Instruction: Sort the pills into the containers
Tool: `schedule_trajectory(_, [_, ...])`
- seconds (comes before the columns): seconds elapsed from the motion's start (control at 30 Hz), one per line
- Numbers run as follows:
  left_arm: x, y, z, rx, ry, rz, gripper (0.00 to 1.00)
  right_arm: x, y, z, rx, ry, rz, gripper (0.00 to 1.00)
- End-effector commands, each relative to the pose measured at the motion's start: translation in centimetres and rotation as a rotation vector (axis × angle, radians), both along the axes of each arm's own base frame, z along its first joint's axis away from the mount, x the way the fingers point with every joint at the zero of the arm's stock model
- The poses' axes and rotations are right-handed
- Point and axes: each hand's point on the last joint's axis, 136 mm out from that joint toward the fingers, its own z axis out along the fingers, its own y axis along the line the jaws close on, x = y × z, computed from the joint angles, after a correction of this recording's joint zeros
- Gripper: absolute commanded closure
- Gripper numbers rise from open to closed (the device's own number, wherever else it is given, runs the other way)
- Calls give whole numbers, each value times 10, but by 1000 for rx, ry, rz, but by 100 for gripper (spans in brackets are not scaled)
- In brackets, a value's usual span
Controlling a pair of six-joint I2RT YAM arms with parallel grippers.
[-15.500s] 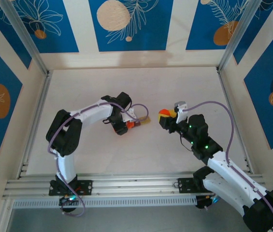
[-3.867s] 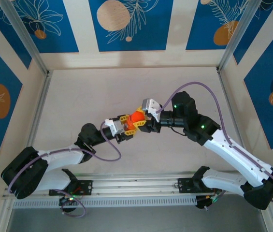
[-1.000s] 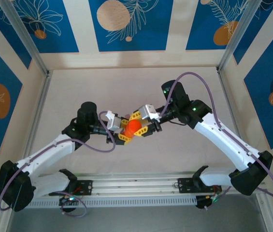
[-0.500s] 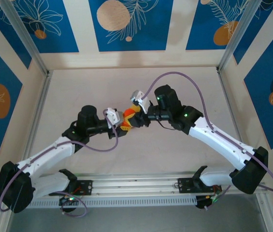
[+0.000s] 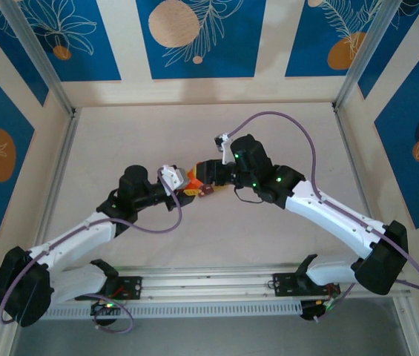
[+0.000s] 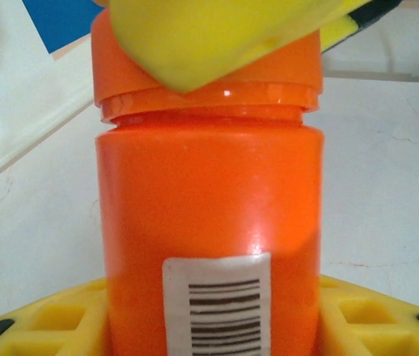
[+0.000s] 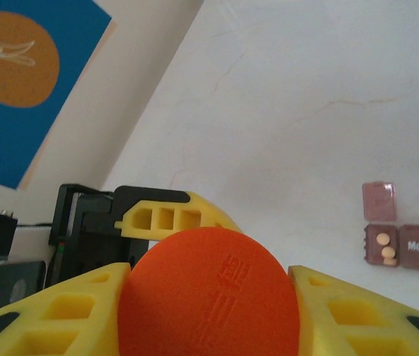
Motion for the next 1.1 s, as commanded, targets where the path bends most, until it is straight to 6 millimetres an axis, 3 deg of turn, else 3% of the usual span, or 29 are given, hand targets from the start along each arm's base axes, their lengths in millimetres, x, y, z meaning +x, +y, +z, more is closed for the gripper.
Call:
schedule_trajectory(0.0, [-18,-9,108,-240,-344,-89,100,-9,-36,-76,-180,267,-170,79])
schedule_trajectory(0.67, [-13,-20,68,-231,-272,-124,100,-2,-32,-26,-56,199,-213,59])
schedule_trajectory(0.77, [-13,-21,65,-230,-266,-130,100,0,-32,-17,-39,184,-215,50])
schedule_trajectory(0.9, [-13,-22,62,-229,-261,-136,100,1,-32,-8,-31,164,-216,46])
schedule_trajectory(0.97, [-12,-22,60,-227,-253,-136,100,2,-32,-5,-26,155,-223,36])
schedule_trajectory(1.07, [-13,-23,59,-231,-248,-142,100,2,-33,-2,-19,143,-224,29])
